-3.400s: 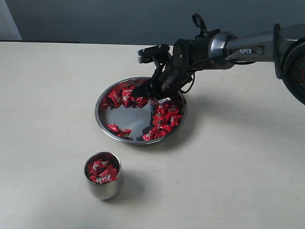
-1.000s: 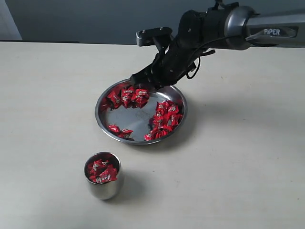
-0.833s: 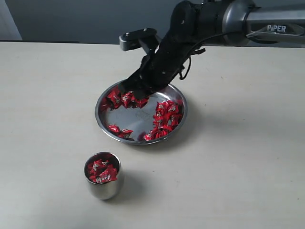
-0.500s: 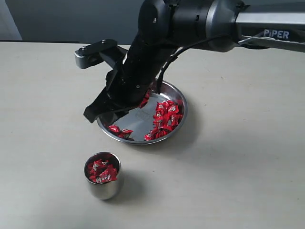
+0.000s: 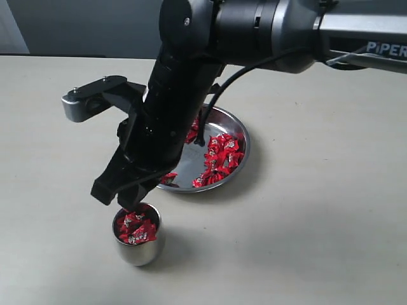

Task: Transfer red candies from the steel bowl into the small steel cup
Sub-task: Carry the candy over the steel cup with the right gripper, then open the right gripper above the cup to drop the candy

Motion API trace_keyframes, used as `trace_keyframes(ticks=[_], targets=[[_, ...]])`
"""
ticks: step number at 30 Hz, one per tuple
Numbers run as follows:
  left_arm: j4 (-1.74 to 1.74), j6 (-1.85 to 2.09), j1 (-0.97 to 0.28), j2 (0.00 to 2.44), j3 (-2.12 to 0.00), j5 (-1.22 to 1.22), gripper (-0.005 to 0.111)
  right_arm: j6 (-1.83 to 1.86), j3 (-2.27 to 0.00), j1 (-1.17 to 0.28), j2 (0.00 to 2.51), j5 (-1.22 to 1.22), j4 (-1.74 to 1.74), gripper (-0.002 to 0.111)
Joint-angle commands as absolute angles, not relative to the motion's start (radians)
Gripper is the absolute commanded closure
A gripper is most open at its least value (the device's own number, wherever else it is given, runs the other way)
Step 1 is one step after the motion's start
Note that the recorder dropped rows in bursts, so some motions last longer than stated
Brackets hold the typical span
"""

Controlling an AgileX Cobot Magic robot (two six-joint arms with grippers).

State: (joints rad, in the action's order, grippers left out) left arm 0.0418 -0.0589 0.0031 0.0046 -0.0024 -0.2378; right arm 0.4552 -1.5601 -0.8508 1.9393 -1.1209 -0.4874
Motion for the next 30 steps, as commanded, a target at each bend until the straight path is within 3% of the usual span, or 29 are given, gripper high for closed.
trace_keyframes(ticks=[1, 30], targets=[[0.044, -0.061, 0.007, 0.000, 0.000, -0.232, 0.106, 0.476, -1.559, -0.862, 1.928, -1.147, -0.503, 0.109], [0.044, -0.061, 0.007, 0.000, 0.000, -0.232, 0.106, 0.479, -1.559, -0.869, 2.019, -1.154, -0.484, 0.109]])
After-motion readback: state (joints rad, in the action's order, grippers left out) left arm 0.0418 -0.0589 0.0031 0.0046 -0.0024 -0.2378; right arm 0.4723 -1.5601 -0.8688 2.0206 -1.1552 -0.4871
